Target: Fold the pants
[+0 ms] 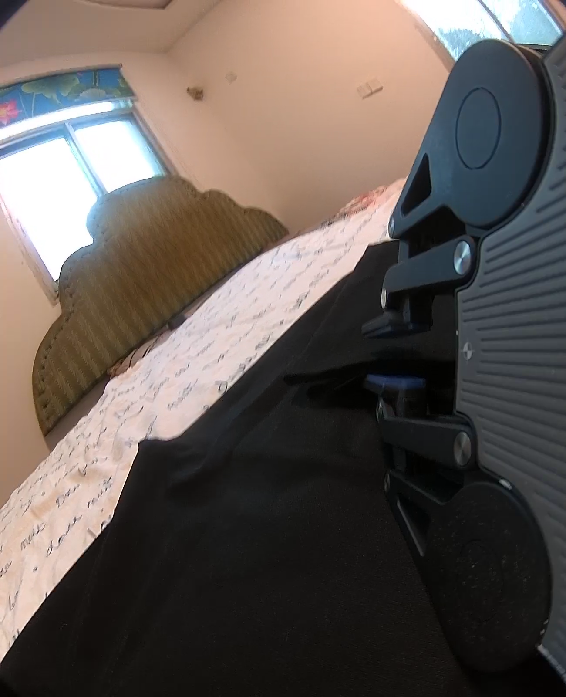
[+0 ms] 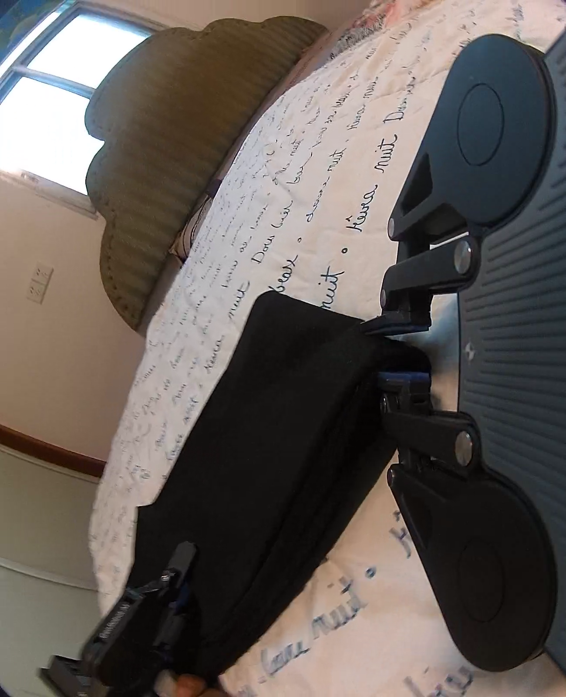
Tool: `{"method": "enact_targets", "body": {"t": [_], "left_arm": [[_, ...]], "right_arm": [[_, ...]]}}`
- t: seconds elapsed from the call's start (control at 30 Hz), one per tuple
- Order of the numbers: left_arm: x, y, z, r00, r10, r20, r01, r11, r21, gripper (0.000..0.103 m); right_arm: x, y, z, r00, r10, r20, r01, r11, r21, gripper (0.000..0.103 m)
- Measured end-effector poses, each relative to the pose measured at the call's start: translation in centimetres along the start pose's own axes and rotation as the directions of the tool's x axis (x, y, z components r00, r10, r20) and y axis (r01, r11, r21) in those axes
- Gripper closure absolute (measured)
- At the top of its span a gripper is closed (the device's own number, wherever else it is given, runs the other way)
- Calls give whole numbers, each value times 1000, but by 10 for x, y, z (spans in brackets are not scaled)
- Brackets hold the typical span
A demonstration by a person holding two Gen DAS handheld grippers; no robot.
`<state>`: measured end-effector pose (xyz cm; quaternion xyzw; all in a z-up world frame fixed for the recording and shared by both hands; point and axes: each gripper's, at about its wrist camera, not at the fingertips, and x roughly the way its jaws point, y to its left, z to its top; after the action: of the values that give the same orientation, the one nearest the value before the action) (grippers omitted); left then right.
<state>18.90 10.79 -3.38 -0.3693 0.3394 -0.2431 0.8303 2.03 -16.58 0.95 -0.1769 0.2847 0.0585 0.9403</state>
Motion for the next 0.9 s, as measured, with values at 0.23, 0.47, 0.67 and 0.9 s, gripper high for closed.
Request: {"method": "enact_targets", "body": {"t": [0.23, 0.47, 0.67, 0.9], "left_arm": [[5, -6, -2, 997, 78, -3, -78, 996, 43, 91], [-8, -30, 5, 972, 223, 69, -229, 967, 109, 94], [-4, -3, 5, 978, 206, 32, -207, 976, 65, 88], [-41, -41, -6, 955, 250, 161, -268, 958, 102, 58]], "right_arm": [[-20, -36, -24, 992, 89, 93, -111, 957, 267, 31], [-18, -66, -38, 985, 124, 120, -167, 860, 482, 31], [-13, -60, -35, 987, 122, 102, -155, 878, 452, 31], [-35, -78, -4, 933, 171, 316, -330, 757, 564, 20]]}}
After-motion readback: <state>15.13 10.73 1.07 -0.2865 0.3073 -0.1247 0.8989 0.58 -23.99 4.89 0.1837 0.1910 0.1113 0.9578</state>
